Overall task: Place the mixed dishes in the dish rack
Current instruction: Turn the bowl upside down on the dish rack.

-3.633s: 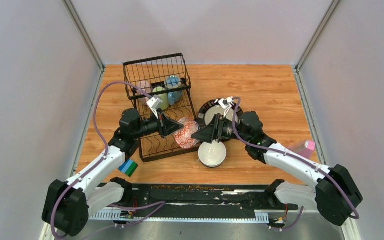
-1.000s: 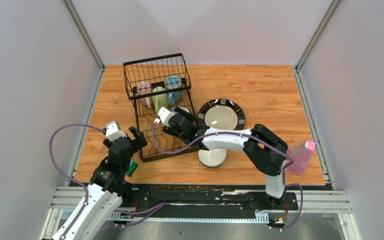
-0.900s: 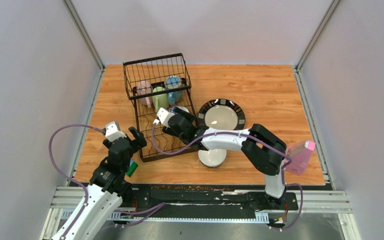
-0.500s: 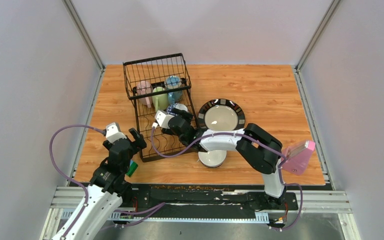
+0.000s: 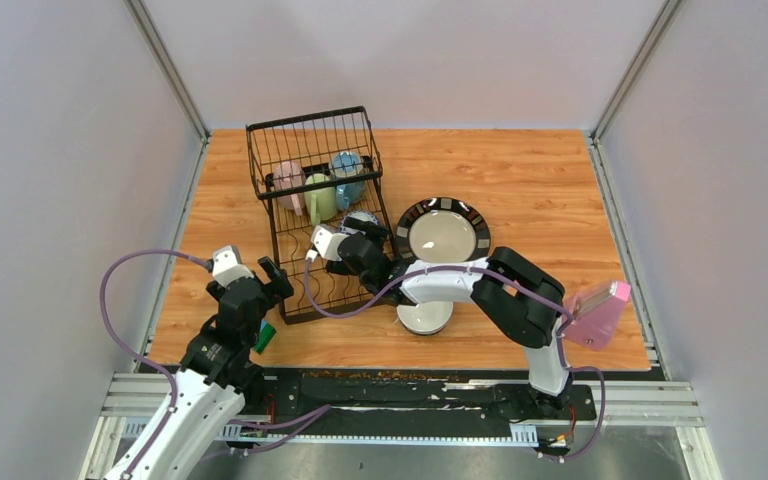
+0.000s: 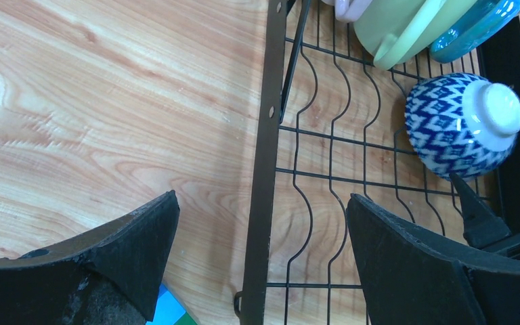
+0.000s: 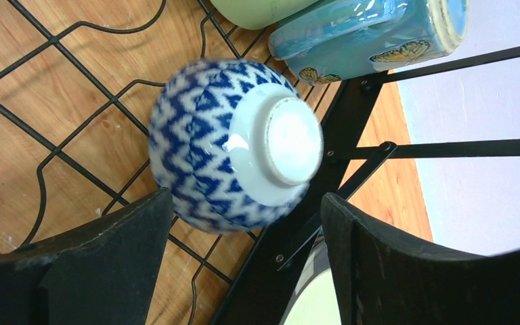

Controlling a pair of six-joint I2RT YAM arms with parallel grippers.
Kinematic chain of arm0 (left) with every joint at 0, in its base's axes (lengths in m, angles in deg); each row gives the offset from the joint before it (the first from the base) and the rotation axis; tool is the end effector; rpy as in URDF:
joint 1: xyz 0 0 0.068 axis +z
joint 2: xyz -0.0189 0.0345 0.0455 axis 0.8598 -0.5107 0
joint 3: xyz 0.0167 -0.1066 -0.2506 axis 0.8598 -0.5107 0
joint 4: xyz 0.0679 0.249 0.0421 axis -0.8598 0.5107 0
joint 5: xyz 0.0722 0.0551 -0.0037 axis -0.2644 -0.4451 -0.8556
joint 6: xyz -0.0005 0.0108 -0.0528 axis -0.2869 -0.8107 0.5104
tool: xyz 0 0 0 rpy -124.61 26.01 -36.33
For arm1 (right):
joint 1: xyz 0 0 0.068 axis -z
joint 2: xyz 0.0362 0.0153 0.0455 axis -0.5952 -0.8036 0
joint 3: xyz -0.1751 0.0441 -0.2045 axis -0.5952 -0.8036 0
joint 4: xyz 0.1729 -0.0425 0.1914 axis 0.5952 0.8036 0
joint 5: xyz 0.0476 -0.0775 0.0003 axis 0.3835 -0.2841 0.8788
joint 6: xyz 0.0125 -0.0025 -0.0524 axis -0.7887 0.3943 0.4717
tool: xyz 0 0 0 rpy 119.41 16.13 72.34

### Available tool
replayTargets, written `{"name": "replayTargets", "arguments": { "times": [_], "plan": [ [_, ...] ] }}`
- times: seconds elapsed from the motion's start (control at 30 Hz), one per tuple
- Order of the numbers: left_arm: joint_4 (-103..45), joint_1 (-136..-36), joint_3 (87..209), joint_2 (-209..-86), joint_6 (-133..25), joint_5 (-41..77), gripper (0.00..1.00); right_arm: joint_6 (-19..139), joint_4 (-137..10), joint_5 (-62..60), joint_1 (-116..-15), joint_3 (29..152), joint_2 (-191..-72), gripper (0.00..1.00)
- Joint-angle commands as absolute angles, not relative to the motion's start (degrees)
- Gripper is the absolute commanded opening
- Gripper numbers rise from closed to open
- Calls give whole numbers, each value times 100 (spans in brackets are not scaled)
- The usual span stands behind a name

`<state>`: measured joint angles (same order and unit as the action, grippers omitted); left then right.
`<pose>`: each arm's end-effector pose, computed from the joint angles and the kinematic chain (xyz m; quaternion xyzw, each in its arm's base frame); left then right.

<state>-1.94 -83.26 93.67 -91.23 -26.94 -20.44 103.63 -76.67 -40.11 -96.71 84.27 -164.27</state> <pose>0.1091 -0.0291 0.2074 -0.2366 0.7995 -0.0719 0.5475 0.2304 0.3646 0.1720 -0.5428 0.6563 -0.1360 0.5062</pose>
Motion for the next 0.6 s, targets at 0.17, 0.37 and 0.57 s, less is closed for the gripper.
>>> {"name": "replayTargets", "arguments": {
  "times": [0.17, 0.37, 0.57],
  "plan": [
    [-416, -8337, 9323, -9197, -2735, -1981, 100, 10268, -7589, -3901, -9615, 8584, -16430, 82],
    [-455, -8337, 9341, -9254, -2736, -1951, 100, 9605, -7322, -4154, -9478, 8927, -16489, 75],
    [-470, -8337, 9409, -9269, -2770, -1902, 100, 8797, -7115, -4048, -9391, 8998, -16273, 70]
  ]
}}
